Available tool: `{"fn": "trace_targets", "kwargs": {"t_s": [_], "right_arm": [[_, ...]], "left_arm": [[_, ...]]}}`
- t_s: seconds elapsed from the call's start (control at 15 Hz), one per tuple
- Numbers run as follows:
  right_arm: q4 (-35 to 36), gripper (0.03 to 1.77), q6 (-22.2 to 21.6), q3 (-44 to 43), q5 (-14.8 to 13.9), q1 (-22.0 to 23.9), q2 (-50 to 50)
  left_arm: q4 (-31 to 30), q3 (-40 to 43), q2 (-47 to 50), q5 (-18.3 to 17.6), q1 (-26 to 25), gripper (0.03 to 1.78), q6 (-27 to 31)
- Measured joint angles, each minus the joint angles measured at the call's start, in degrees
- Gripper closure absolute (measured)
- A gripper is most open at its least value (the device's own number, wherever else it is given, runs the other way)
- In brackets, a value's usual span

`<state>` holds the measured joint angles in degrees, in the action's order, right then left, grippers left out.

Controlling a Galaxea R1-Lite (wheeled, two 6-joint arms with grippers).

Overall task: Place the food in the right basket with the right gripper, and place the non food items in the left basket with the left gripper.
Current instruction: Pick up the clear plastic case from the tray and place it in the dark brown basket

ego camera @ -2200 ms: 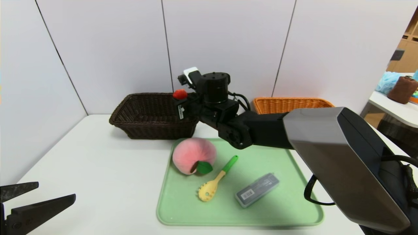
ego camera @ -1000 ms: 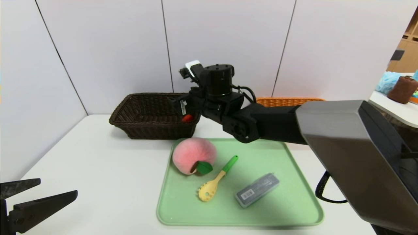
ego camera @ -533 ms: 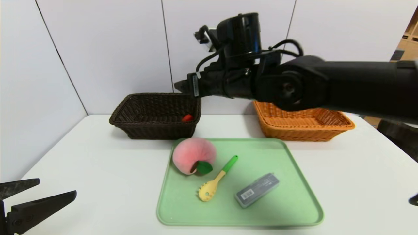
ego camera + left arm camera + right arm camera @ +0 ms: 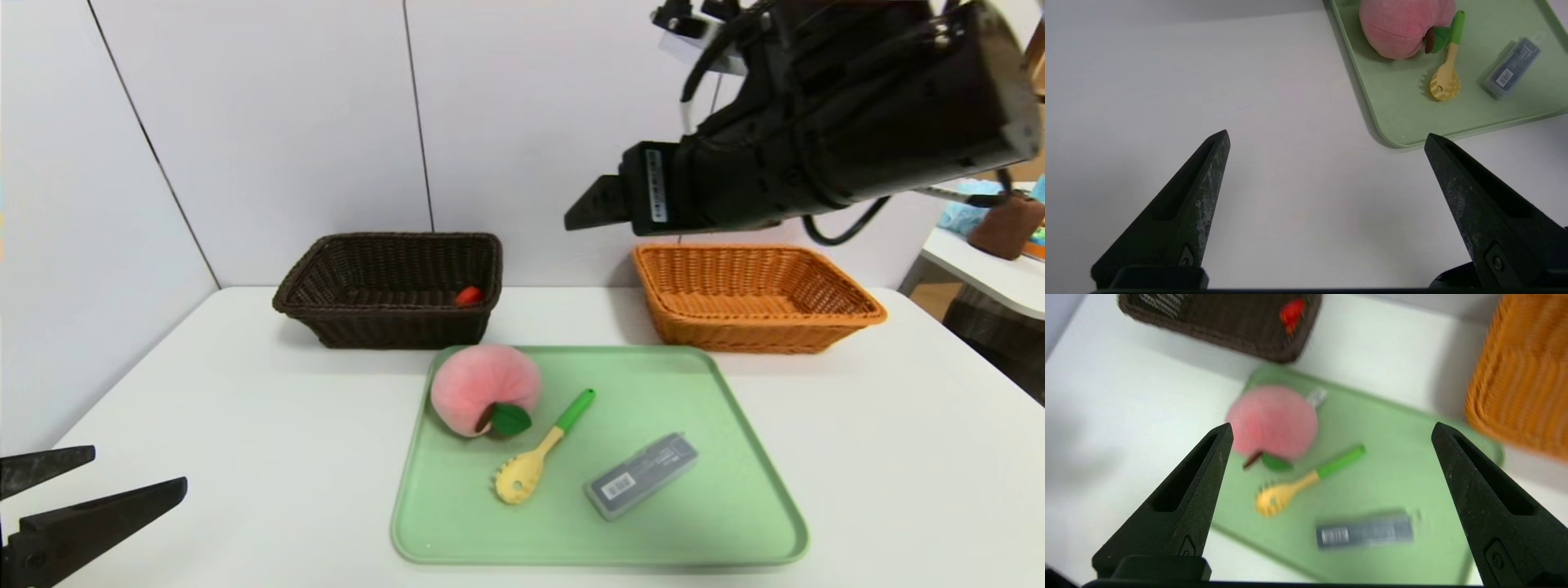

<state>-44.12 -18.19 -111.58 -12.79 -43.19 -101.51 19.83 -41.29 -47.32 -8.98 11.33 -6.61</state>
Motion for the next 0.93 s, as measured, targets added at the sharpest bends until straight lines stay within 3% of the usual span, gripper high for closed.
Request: {"fn": "trace_targets", "kwargs": {"t_s": [0.2, 0.93], "right_arm": [[-9.4, 0.11, -4.9, 2.3, -0.1, 0.0, 4.6], [-9.8, 0.11, -12.2, 28.4, -0.3, 1.2, 15.8]], "left_arm": [[0.1, 0.1, 0.7, -0.1, 0.1, 0.12, 0.0], [0.1, 1.9, 3.3, 0.0, 2.1, 0.12, 0.0]]}}
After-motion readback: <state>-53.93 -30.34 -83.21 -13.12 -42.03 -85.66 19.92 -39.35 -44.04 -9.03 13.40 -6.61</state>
